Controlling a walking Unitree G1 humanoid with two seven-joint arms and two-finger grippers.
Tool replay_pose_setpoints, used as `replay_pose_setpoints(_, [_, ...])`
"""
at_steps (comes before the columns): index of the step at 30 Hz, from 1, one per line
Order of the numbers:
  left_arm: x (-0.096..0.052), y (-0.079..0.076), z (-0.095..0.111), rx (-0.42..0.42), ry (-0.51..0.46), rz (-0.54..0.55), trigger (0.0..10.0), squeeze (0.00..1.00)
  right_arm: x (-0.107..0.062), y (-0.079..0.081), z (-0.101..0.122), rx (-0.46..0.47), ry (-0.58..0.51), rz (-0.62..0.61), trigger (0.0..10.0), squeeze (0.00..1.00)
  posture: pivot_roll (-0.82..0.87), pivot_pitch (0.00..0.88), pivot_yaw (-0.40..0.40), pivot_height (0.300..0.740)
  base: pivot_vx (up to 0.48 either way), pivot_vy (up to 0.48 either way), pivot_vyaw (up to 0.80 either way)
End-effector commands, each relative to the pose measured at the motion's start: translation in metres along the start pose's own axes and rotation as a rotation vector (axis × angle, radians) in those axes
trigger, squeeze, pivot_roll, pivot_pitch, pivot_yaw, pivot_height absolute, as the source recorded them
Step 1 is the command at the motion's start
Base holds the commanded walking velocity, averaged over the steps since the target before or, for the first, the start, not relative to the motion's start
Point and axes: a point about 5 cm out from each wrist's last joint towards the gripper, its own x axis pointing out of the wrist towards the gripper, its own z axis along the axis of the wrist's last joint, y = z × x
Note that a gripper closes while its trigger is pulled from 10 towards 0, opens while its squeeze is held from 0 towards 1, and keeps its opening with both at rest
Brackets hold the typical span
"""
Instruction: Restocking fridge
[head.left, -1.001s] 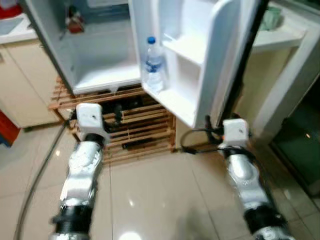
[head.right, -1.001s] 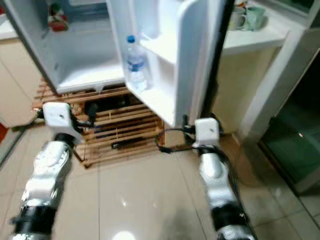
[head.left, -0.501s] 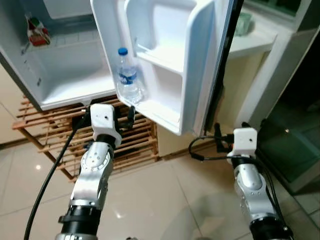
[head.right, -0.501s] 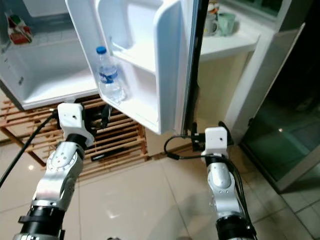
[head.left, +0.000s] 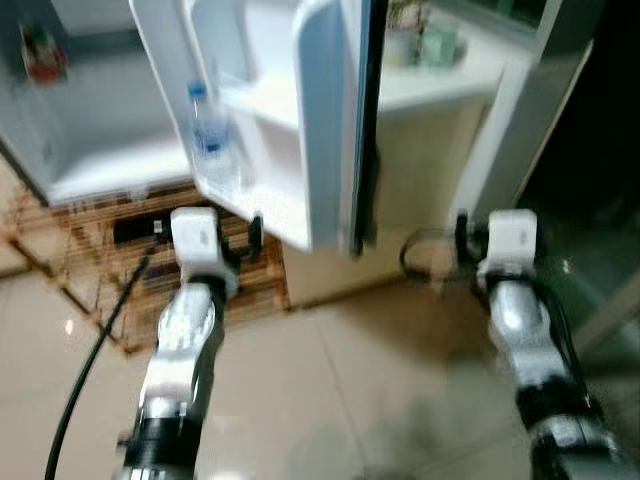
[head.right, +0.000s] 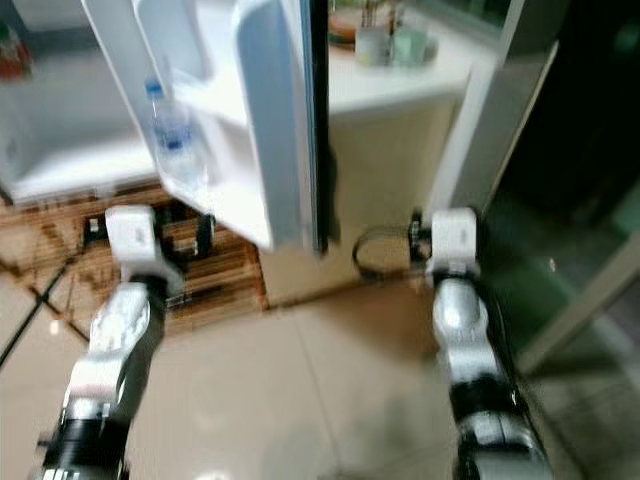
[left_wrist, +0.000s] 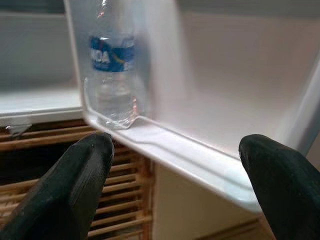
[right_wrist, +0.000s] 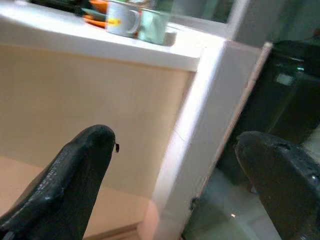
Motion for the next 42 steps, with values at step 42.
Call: replay_pose_setpoints(42, [-0.007, 0.002, 0.001, 0.108, 0.036, -0.091, 10.0, 0.0, 0.039, 0.006, 0.014, 0.167, 0.22, -0.086, 10.0, 0.0, -0.04, 0.0, 0.039, 0.74, 0.17, 0.0, 0.12])
